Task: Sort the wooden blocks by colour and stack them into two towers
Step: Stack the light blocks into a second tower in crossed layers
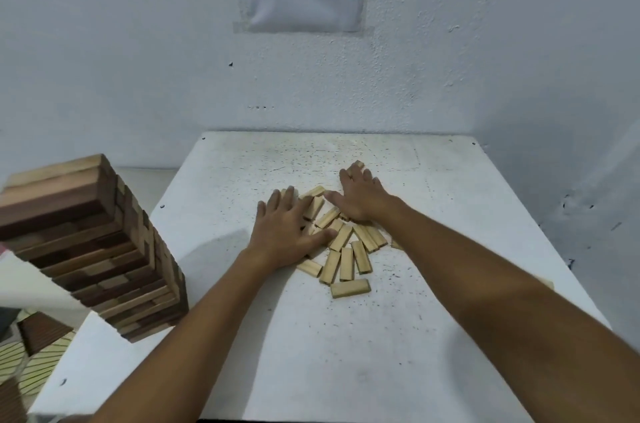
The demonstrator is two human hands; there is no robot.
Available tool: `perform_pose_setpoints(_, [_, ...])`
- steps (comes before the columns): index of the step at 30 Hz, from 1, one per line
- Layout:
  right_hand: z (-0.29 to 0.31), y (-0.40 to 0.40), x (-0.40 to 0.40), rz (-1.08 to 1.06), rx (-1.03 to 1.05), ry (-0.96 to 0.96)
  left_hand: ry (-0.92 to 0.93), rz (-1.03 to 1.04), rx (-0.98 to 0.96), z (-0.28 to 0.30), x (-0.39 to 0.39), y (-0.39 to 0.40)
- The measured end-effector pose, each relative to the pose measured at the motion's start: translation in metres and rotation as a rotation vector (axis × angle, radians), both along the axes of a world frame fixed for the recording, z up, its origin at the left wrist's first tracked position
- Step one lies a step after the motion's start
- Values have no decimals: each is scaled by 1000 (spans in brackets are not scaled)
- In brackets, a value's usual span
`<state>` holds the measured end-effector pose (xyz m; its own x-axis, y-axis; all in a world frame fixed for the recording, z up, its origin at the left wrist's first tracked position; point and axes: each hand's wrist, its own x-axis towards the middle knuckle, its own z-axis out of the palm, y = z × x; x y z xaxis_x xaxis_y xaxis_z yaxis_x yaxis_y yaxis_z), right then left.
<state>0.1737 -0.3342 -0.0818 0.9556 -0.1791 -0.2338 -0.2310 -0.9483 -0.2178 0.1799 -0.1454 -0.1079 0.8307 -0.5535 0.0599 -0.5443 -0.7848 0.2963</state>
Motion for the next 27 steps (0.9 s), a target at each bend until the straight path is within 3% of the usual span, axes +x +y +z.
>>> perform_pose_setpoints(9, [-3,38,-68,181,211,-346,-112,-39,-196,-7,-36,20])
perform_pose_setpoints(12, [-7,37,-88,3,-36,-330,-146,-34,-180,-9,-46,30])
perform_pose_setpoints(15, [-17,32,-106,-281,-65,-174,-153,48,-177,-2,-64,36])
perform_pose_setpoints(18, [-30,34,-116,-284,-84,-183,-183,18,-261,1,-80,39])
perform_pose_setpoints(20, [-30,38,-116,-200,-54,-270,-92,-4,-388,3,-78,41])
perform_pose_setpoints(22, [-27,43,-114,-117,132,-363,83,62,-616,8,-73,40])
perform_pose_setpoints(24, [-20,50,-116,-92,493,-427,140,110,-759,14,-70,40])
perform_pose_setpoints(26, [-15,56,-122,-105,797,-505,65,68,-736,17,-71,43])
perform_pose_setpoints(27, [-14,58,-125,-101,820,-541,22,32,-703,18,-73,47])
